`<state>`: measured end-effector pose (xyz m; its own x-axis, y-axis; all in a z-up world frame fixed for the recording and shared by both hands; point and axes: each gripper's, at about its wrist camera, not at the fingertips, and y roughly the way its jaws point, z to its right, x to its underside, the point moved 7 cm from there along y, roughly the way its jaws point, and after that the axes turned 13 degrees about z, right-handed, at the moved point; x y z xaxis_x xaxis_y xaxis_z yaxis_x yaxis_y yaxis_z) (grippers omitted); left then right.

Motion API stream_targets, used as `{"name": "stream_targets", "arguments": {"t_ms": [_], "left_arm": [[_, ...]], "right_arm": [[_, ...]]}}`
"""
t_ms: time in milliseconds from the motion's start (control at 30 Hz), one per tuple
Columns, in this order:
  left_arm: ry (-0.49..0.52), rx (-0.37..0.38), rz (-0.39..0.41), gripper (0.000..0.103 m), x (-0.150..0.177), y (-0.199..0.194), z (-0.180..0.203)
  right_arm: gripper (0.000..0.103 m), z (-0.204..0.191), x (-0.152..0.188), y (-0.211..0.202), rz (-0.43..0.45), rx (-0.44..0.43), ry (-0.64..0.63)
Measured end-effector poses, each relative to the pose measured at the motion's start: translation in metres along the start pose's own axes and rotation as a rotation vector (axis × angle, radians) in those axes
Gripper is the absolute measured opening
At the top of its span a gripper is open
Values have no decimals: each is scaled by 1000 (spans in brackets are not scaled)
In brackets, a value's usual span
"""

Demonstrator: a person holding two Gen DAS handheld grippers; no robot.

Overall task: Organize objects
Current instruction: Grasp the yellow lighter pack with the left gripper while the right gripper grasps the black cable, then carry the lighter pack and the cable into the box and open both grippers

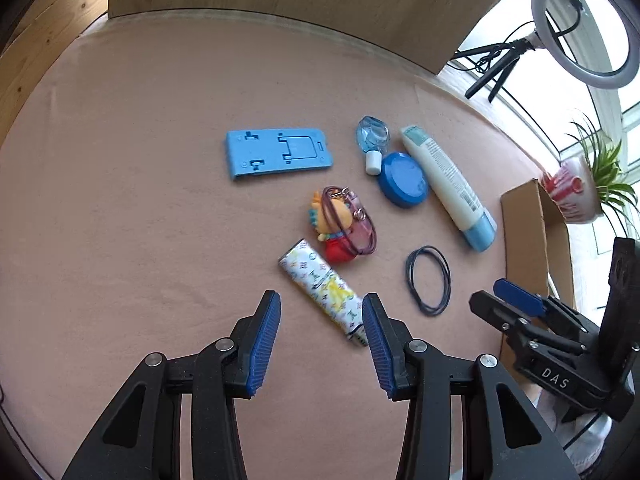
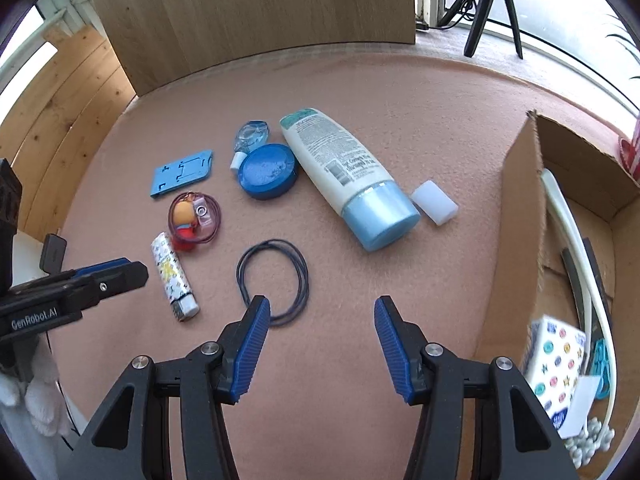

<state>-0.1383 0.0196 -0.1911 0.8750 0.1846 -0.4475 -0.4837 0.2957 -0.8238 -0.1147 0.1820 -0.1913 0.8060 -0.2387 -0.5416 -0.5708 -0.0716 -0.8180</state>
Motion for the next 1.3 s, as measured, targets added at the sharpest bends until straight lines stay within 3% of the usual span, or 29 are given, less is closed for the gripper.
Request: {"name": "stream_targets", "arguments": {"t_ms": [67,333,500,600,633,700,800,1167,1300], "left_arm": [[12,-23,-9,53,2,12,9],[87,-109,-4,52,9,31,18],[143,-130,14,21,12,24,9],[122,-128,10,11,12,19,-1],[114,-121,12,11,12,17,-3],[111,-113,14,11,14,15,-5],[100,-101,13,11,17,11,-6],[22,-48,24,11,26,-11,-8],[38,-28,39,11,21,-20,3]], "right_arm": [[51,0,-4,7,-13,3,2],[51,-15,-6,31,-59,42,-93],[51,-12,-4,38,-78,75,-141],[45,-11,0,39,-76,83,-178],[41,-11,-1,38,-70,84,-187],[17,-11,-2,36,-64,77,-187],[4,-9,-3,35,-63,60,-168],[3,-1,3,4,1,-24,-29],[3,3,0,-17,42,-24,-19]]}}
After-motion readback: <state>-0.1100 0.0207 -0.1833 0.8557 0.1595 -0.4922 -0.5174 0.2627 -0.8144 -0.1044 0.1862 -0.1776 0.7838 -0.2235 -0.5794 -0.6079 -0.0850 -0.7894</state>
